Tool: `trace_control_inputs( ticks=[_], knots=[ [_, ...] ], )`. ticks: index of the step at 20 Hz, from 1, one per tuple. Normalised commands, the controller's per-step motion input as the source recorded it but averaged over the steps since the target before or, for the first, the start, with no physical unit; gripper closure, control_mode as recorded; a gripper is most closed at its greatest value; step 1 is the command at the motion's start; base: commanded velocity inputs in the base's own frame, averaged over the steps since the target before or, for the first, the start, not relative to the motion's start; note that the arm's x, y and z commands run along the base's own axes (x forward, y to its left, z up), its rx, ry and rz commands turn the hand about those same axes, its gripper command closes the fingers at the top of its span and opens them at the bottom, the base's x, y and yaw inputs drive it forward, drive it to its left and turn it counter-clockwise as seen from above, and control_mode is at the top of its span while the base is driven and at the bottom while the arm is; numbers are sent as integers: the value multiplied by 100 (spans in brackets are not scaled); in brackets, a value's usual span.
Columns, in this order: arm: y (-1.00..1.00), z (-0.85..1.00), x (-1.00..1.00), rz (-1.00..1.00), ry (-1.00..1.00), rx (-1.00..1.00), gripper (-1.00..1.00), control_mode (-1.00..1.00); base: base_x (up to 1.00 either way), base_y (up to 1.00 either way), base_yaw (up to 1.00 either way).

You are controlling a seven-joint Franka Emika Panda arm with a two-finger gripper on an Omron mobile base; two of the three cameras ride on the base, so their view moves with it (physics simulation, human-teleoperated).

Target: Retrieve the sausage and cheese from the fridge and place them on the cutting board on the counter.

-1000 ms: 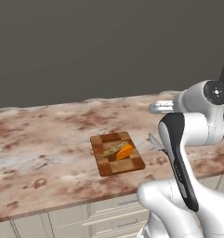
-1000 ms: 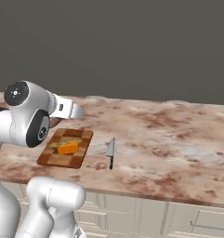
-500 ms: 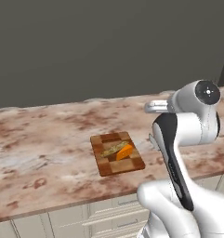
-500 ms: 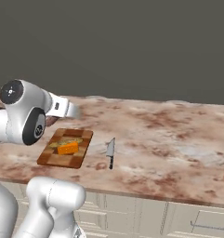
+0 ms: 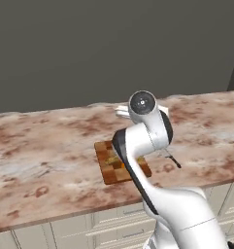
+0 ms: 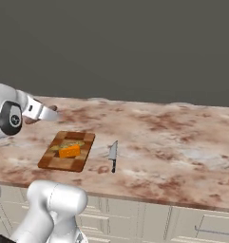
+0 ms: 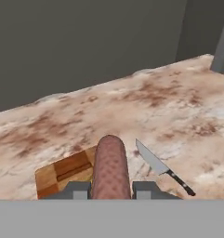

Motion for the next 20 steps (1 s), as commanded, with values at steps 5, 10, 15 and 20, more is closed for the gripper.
trace_control_inputs(
  ticks=[5, 10, 15, 20],
  knots=[
    [5, -40, 21, -21, 12, 29, 100, -100, 0, 0, 0],
    [1, -21, 16, -9, 8, 28, 100, -100, 0, 0, 0],
    [20, -44, 32, -13, 0, 1, 100, -100, 0, 0, 0],
    [26, -40, 48, -13, 0, 3, 100, -100, 0, 0, 0]
  ],
)
